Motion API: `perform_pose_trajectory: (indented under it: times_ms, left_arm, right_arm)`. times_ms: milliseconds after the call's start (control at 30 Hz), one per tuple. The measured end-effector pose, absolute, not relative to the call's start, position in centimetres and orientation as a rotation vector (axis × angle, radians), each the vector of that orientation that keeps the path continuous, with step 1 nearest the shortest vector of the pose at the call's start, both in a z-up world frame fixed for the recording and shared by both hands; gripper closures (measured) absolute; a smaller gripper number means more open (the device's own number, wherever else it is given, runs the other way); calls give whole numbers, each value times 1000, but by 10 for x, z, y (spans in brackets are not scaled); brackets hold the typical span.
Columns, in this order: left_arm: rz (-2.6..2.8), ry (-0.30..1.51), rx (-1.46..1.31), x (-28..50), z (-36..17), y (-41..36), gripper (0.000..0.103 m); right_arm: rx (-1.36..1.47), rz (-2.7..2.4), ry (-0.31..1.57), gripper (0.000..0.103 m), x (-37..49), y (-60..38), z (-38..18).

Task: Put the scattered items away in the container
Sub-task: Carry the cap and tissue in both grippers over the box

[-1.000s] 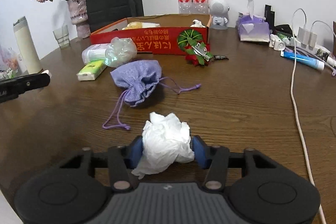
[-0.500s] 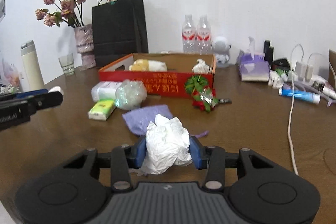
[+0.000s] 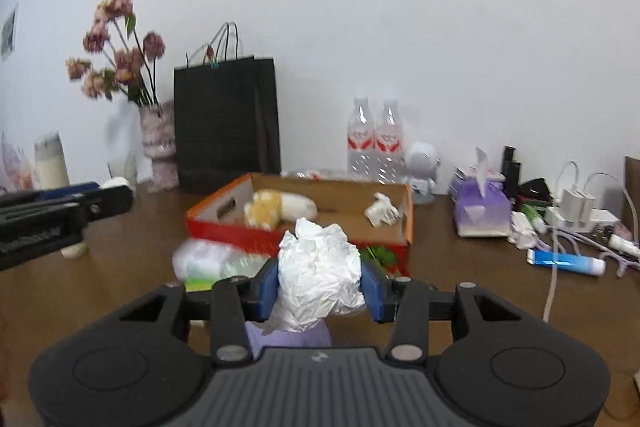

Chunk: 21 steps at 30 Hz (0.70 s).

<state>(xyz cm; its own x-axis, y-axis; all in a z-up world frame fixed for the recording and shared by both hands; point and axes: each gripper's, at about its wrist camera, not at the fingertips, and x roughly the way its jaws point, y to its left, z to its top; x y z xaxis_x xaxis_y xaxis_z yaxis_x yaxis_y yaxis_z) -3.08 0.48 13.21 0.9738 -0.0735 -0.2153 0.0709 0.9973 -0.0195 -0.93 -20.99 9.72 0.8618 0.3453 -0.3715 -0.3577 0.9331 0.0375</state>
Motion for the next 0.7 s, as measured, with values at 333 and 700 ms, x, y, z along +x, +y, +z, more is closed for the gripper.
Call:
perform_pose_trajectory:
  times_ms: [333,700]
  left_arm:
    - [-91,256,-22,42,166,6,63]
    - [-89,410,-15,156,171,7,63]
  right_arm:
    - [-37,335,361,60,62,-197,139]
    - [-110,268,437,59,163,-177,145]
